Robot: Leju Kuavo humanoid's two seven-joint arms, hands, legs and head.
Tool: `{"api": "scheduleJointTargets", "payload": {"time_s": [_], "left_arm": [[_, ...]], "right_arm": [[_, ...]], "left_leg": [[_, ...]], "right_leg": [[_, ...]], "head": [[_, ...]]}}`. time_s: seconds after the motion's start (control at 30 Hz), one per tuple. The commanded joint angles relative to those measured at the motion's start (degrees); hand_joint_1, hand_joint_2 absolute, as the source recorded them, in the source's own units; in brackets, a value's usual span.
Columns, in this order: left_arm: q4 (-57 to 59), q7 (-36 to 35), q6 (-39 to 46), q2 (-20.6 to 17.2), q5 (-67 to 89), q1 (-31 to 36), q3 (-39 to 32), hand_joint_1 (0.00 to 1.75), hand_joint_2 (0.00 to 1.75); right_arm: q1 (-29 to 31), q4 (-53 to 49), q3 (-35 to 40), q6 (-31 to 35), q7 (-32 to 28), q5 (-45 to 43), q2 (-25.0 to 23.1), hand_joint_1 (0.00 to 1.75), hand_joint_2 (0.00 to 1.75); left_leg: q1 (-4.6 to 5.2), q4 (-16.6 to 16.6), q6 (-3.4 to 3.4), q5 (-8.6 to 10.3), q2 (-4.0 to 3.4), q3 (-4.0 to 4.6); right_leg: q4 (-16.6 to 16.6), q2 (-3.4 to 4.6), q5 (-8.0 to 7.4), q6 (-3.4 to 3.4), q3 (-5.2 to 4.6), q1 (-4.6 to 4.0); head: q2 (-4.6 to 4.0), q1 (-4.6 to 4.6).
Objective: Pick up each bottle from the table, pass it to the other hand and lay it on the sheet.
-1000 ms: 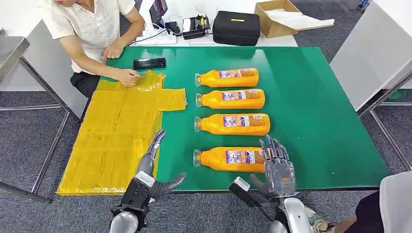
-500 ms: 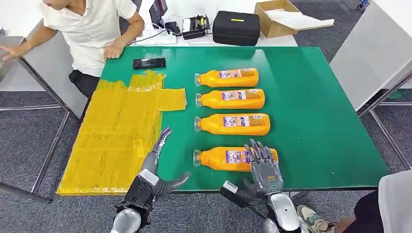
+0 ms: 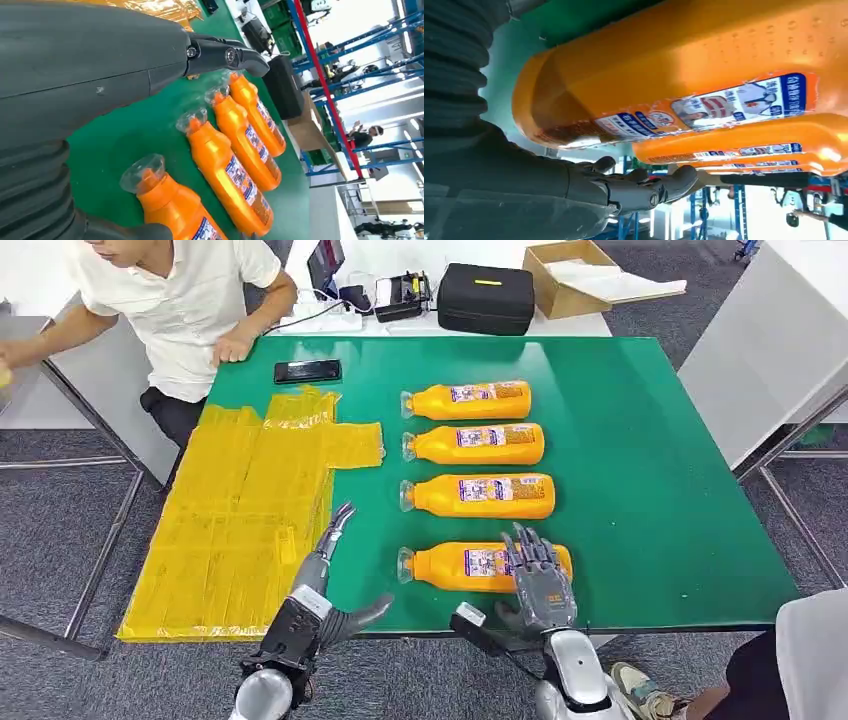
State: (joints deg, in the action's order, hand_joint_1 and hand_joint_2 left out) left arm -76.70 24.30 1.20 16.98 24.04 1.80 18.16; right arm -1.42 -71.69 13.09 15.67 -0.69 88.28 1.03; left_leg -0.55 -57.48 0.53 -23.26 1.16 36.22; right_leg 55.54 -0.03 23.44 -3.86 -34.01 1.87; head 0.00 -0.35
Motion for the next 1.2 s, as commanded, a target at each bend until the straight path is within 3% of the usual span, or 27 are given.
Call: {"api": "scheduleJointTargets", "payload": {"time_s": [0.03, 0.5, 0.53, 0.57, 0.8, 0.93, 1.2], "left_arm": [[-1.3, -1.3, 0.4, 1.2, 1.2, -0.2, 1.2, 0.0, 1.75], [-2.4, -2.2, -0.2, 1.3, 1.7, -1.1, 0.6, 0.0, 1.75], [-2.4, -2.2, -0.4, 1.3, 1.7, -1.1, 0.5, 0.0, 1.75], [-2.2, -2.3, -0.5, 1.3, 1.7, -1.0, 0.5, 0.0, 1.75], [-1.2, -2.2, -1.2, 1.3, 1.4, -0.4, 0.6, 0.0, 1.75], [-0.1, -1.9, -1.6, 1.5, 0.8, 0.3, 0.9, 0.0, 1.75], [0.0, -1.6, -1.4, 1.4, 0.3, 0.3, 0.9, 0.0, 1.75]], "right_arm": [[2.2, -0.8, 5.9, -2.5, 11.5, 1.7, 2.9, 0.0, 1.75], [1.3, -0.7, -1.3, -7.8, 9.2, 1.7, -0.8, 0.0, 1.75], [1.4, 0.5, -2.8, -8.5, 7.3, 1.7, -1.3, 1.38, 1.75], [1.5, 1.6, -4.2, -7.7, 6.1, 0.9, -1.7, 1.73, 1.75], [2.5, 6.5, -7.6, -8.5, 2.2, -0.4, -2.4, 1.75, 1.75], [3.2, 10.6, -10.5, -5.4, -2.1, -5.0, -2.3, 1.75, 1.75], [3.0, 11.1, -11.9, -5.8, -3.8, -6.6, -2.9, 1.75, 1.75]], "left_leg": [[-0.05, -0.1, 0.02, -0.12, -0.1, -0.16], [-0.04, -0.1, 0.0, -0.19, -0.11, -0.28], [-0.03, 0.0, 0.0, -0.11, -0.05, -0.17], [-0.05, -0.1, 0.0, -0.16, -0.09, -0.26], [-0.02, 0.0, 0.01, -0.06, 0.01, -0.16], [-0.05, 0.0, 0.01, -0.06, 0.06, -0.23], [-0.08, 0.0, 0.01, -0.11, 0.08, -0.4]], "right_leg": [[0.0, 0.01, 0.07, 0.19, 0.2, -0.09], [0.0, 0.01, 0.14, 0.24, 0.34, -0.09], [0.0, -0.02, 0.08, 0.17, 0.22, -0.07], [0.0, -0.01, 0.11, 0.22, 0.32, -0.1], [-0.1, -0.06, 0.05, 0.13, 0.25, -0.05], [-0.1, -0.12, 0.05, 0.15, 0.34, -0.09], [-0.1, -0.17, 0.11, 0.23, 0.5, -0.13]], "head": [[0.0, 0.0], [0.0, 0.0], [0.0, 0.02], [0.0, 0.0], [0.0, 0.02], [0.0, 0.02], [0.0, 0.02]]}}
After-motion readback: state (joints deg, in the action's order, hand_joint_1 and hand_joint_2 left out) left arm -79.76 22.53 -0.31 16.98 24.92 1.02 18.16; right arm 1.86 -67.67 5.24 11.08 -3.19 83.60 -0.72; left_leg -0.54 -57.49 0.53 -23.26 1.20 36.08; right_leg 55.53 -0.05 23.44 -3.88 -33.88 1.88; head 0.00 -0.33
